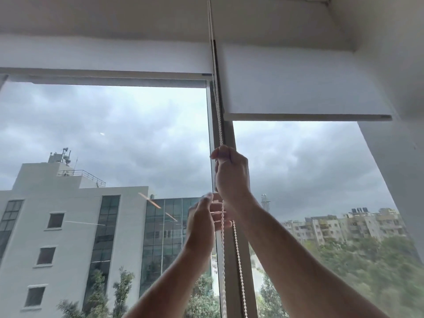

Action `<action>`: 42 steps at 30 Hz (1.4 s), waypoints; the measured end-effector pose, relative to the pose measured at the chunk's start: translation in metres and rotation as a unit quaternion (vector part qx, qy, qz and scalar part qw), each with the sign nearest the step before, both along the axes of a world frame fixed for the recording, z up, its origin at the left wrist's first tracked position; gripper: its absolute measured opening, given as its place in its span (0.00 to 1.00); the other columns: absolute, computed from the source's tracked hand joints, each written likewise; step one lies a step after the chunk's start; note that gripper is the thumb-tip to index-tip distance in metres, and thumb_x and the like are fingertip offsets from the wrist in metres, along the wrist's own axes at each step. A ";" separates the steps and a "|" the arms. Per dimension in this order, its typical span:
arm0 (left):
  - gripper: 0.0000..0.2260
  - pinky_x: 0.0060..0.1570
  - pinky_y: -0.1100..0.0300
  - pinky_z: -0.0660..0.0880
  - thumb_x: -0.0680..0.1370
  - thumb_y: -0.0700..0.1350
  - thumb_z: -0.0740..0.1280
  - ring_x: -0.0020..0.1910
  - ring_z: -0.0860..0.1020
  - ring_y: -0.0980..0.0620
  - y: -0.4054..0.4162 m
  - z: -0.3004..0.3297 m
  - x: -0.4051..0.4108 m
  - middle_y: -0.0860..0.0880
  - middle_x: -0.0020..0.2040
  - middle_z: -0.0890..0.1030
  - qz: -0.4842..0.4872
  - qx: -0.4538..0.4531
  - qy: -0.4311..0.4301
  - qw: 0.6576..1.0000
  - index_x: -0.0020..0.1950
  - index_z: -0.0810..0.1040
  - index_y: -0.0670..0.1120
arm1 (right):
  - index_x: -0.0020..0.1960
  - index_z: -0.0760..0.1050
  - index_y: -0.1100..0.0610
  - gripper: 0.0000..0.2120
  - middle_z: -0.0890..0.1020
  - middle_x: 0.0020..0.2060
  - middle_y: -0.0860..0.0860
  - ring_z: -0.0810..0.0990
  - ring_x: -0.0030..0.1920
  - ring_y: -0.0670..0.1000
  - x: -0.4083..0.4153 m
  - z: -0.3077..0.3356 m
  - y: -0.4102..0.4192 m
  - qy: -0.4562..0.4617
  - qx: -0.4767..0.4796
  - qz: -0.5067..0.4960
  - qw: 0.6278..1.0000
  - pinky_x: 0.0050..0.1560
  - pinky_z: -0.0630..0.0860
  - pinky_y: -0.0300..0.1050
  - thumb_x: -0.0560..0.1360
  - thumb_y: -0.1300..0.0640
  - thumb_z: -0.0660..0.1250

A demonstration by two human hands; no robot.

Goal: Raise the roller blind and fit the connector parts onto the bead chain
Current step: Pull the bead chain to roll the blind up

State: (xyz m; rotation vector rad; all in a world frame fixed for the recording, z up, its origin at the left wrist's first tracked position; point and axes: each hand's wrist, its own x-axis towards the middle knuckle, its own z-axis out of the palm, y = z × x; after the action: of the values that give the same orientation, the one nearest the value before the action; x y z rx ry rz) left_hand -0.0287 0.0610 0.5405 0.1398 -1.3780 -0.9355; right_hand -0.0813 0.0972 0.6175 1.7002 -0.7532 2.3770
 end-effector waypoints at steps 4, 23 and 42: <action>0.18 0.31 0.60 0.78 0.84 0.53 0.56 0.35 0.81 0.53 0.013 0.041 0.004 0.46 0.40 0.84 0.006 -0.037 0.023 0.999 0.47 0.81 0.45 | 0.31 0.77 0.46 0.16 0.76 0.22 0.40 0.75 0.24 0.40 -0.008 -0.017 -0.002 0.001 0.011 0.034 0.999 0.30 0.73 0.45 0.73 0.55 0.57; 0.17 0.24 0.64 0.58 0.80 0.37 0.54 0.20 0.63 0.55 0.074 0.132 -0.011 0.53 0.26 0.69 0.092 -0.074 0.018 0.993 0.35 0.76 0.48 | 0.38 0.77 0.50 0.19 0.67 0.24 0.44 0.63 0.24 0.47 -0.034 -0.053 0.010 0.107 0.045 0.080 0.990 0.26 0.61 0.41 0.84 0.51 0.56; 0.17 0.27 0.60 0.60 0.82 0.40 0.60 0.23 0.63 0.59 0.051 0.032 -0.036 0.57 0.21 0.67 0.130 -0.150 0.026 0.980 0.35 0.79 0.49 | 0.51 0.76 0.60 0.19 0.72 0.26 0.49 0.69 0.21 0.45 -0.028 0.073 0.046 0.011 0.118 0.175 0.977 0.25 0.68 0.39 0.84 0.48 0.54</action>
State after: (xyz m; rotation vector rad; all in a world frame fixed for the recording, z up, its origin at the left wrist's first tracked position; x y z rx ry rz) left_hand -0.0648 0.1117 0.5722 0.0624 -1.3972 -0.5040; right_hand -0.1096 0.1431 0.6909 2.1066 -0.8201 2.5705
